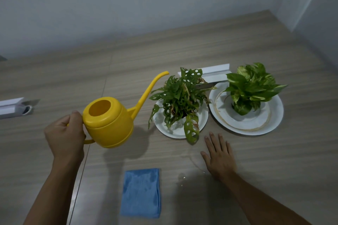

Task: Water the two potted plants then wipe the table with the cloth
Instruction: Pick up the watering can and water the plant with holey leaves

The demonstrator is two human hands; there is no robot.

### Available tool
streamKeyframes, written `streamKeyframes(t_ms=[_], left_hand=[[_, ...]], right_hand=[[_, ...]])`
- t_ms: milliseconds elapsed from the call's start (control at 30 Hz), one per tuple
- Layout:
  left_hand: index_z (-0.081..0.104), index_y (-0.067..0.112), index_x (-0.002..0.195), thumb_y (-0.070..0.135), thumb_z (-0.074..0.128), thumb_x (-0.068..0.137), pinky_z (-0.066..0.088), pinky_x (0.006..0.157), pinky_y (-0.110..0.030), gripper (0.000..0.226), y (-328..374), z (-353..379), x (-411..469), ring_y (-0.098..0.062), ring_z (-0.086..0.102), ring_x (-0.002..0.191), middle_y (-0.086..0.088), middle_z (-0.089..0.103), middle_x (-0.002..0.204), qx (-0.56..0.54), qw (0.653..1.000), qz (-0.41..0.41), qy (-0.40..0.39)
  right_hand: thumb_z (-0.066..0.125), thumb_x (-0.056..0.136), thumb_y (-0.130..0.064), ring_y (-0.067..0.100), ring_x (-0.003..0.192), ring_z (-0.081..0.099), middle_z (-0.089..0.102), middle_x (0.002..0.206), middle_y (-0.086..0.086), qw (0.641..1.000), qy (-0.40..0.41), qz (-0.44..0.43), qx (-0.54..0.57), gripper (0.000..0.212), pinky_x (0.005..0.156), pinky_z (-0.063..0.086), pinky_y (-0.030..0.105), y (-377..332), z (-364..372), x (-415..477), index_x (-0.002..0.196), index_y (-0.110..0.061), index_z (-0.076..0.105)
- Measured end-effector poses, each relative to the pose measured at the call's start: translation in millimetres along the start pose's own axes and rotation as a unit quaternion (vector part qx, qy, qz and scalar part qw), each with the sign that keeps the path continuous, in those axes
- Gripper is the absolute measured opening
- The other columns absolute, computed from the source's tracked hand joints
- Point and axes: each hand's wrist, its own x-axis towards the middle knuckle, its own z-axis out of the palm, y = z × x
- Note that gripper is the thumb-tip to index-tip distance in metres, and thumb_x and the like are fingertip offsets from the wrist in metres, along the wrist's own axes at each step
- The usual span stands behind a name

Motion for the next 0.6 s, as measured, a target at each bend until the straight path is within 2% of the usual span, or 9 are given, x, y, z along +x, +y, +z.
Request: streamKeyframes(t_ms=[133,200,267,333,400,467,533,600], left_hand=[[0.039,-0.018,0.062,0.016,0.050,0.082,0.040,0.048,-0.055,0.041,3.3,-1.9,8.7,-0.025,0.032,0.055,-0.013,0.031,0.051,0.015,1.000,0.011,-0.010],[0.040,-0.018,0.062,0.015,0.050,0.085,0.042,0.048,-0.054,0.042,5.9,-3.4,12.3,-0.025,0.032,0.055,-0.020,0.038,0.054,0.036,0.999,0.029,-0.021],[0.042,-0.019,0.063,0.016,0.050,0.087,0.036,0.045,-0.048,0.044,8.3,-6.0,16.1,-0.026,0.033,0.055,-0.020,0.040,0.054,0.054,0.997,0.040,-0.032],[0.044,-0.017,0.062,0.018,0.050,0.087,0.034,0.044,-0.047,0.044,11.0,-8.5,20.0,-0.026,0.034,0.054,-0.028,0.042,0.054,0.070,0.996,0.048,-0.039],[0.047,-0.014,0.060,0.016,0.050,0.088,0.042,0.049,-0.049,0.041,13.7,-10.9,23.8,-0.027,0.036,0.053,-0.033,0.045,0.055,0.086,0.994,0.058,-0.044],[0.049,-0.011,0.058,0.014,0.050,0.091,0.047,0.053,-0.051,0.041,15.2,-13.1,28.2,-0.029,0.039,0.050,-0.030,0.048,0.053,0.112,0.989,0.077,-0.057],[0.049,-0.010,0.058,0.019,0.048,0.092,0.045,0.050,-0.046,0.045,16.4,-14.2,32.1,-0.027,0.039,0.048,-0.029,0.048,0.053,0.134,0.984,0.092,-0.072],[0.048,-0.008,0.056,0.025,0.047,0.090,0.034,0.045,-0.042,0.047,17.9,-13.8,34.9,-0.015,0.035,0.044,-0.028,0.047,0.052,0.147,0.980,0.107,-0.085]], right_hand=[[0.018,0.097,-0.059,0.027,0.148,0.013,0.017,0.162,0.002,1.000,0.004,0.006,-0.004,0.066,0.116,0.004,0.045,-1.8,2.6,-5.6,0.153,-0.024,0.022],[0.018,0.097,-0.059,0.027,0.148,0.013,0.017,0.162,0.002,1.000,0.003,0.007,-0.001,0.066,0.116,0.005,0.046,-1.5,2.8,-7.9,0.153,-0.024,0.022],[0.019,0.097,-0.059,0.027,0.147,0.013,0.019,0.161,0.003,1.000,0.001,0.007,-0.002,0.066,0.116,0.003,0.045,-1.2,1.9,-8.5,0.153,-0.024,0.023],[0.020,0.097,-0.059,0.027,0.147,0.014,0.020,0.161,0.003,1.000,-0.002,0.005,0.001,0.066,0.116,0.002,0.044,-1.5,0.6,-8.2,0.153,-0.024,0.024],[0.020,0.097,-0.059,0.027,0.147,0.014,0.019,0.161,0.003,1.000,-0.006,0.003,0.004,0.066,0.116,0.001,0.044,-1.7,-0.1,-8.3,0.153,-0.024,0.023],[0.018,0.097,-0.059,0.027,0.147,0.013,0.018,0.162,0.003,1.000,-0.008,0.002,0.002,0.066,0.116,0.001,0.044,-1.3,-0.1,-8.5,0.153,-0.024,0.022],[0.018,0.098,-0.060,0.027,0.147,0.013,0.018,0.161,0.003,1.000,-0.009,0.002,0.003,0.067,0.116,0.003,0.045,-1.1,-0.8,-8.4,0.153,-0.023,0.022],[0.017,0.097,-0.060,0.027,0.147,0.015,0.020,0.161,0.003,1.000,-0.009,0.000,0.007,0.067,0.115,0.007,0.046,-1.5,-1.5,-8.3,0.153,-0.023,0.023]])
